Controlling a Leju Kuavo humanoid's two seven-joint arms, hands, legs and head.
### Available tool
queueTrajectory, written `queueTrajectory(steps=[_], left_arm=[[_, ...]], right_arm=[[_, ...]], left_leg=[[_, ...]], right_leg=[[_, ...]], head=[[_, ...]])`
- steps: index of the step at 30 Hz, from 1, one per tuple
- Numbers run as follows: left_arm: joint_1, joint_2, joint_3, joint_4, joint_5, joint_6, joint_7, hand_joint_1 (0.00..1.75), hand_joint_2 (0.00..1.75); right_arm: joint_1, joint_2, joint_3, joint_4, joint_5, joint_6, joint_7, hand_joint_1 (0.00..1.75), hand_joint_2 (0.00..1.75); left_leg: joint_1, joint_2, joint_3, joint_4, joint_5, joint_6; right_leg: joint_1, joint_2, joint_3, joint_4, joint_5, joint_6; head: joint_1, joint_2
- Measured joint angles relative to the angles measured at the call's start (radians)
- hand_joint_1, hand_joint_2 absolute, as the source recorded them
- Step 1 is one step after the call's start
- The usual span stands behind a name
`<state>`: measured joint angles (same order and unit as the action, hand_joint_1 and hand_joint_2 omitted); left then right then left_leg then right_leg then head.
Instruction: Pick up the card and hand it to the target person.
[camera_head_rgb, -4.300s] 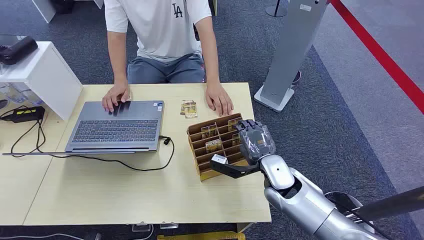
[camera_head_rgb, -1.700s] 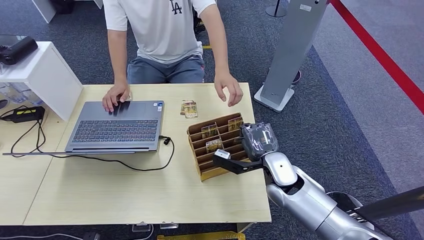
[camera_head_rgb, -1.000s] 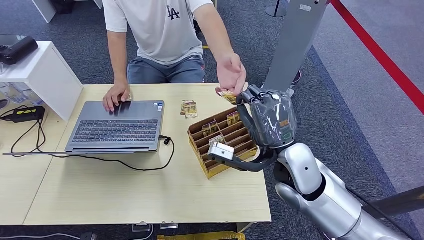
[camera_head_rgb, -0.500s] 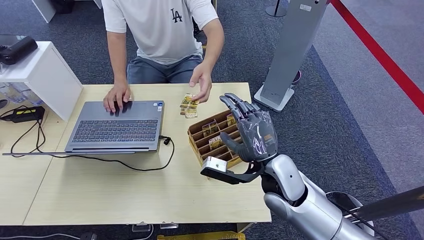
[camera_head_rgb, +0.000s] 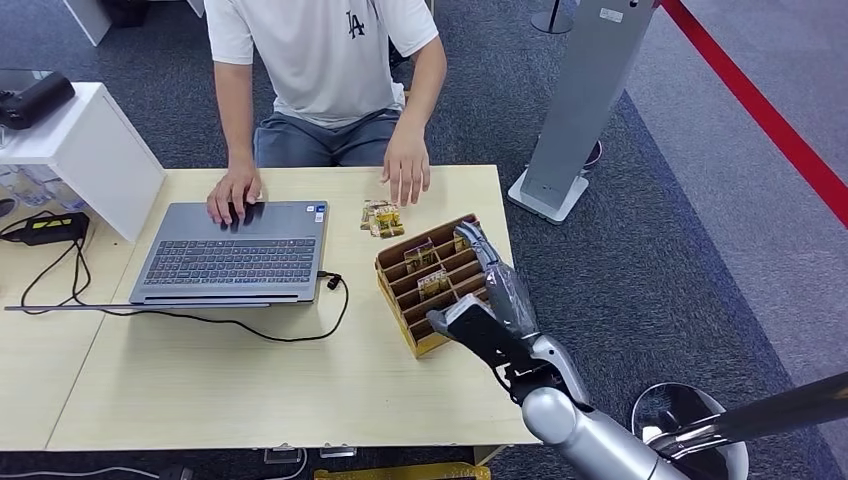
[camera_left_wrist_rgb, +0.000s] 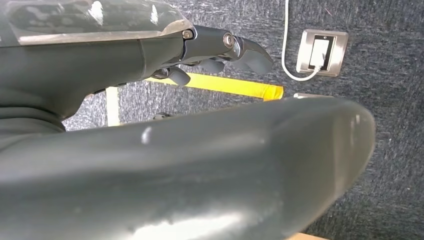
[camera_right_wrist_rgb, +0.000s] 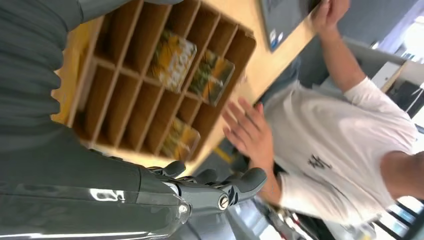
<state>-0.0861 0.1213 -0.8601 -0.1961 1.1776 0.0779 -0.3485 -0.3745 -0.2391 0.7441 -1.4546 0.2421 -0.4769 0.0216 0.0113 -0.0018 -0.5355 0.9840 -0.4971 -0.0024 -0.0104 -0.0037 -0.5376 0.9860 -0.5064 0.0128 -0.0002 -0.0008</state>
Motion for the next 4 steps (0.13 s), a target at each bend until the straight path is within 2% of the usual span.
queueTrajectory(steps=[3, 4], left_arm=[[0.001, 0.000, 0.000, 0.000, 0.004, 0.000, 0.002, 0.00, 0.00], [0.001, 0.000, 0.000, 0.000, 0.005, 0.000, 0.002, 0.00, 0.00]], right_arm=[[0.033, 0.004, -0.026, 0.023, -0.248, 0.053, -0.107, 0.00, 1.75], [0.038, 0.005, -0.031, 0.026, -0.286, 0.062, -0.124, 0.00, 1.75]], left_leg=[[0.000, 0.000, 0.000, 0.000, 0.000, 0.000], [0.000, 0.000, 0.000, 0.000, 0.000, 0.000]], right_leg=[[0.000, 0.000, 0.000, 0.000, 0.000, 0.000], [0.000, 0.000, 0.000, 0.000, 0.000, 0.000]], head=[[0.000, 0.000], [0.000, 0.000]])
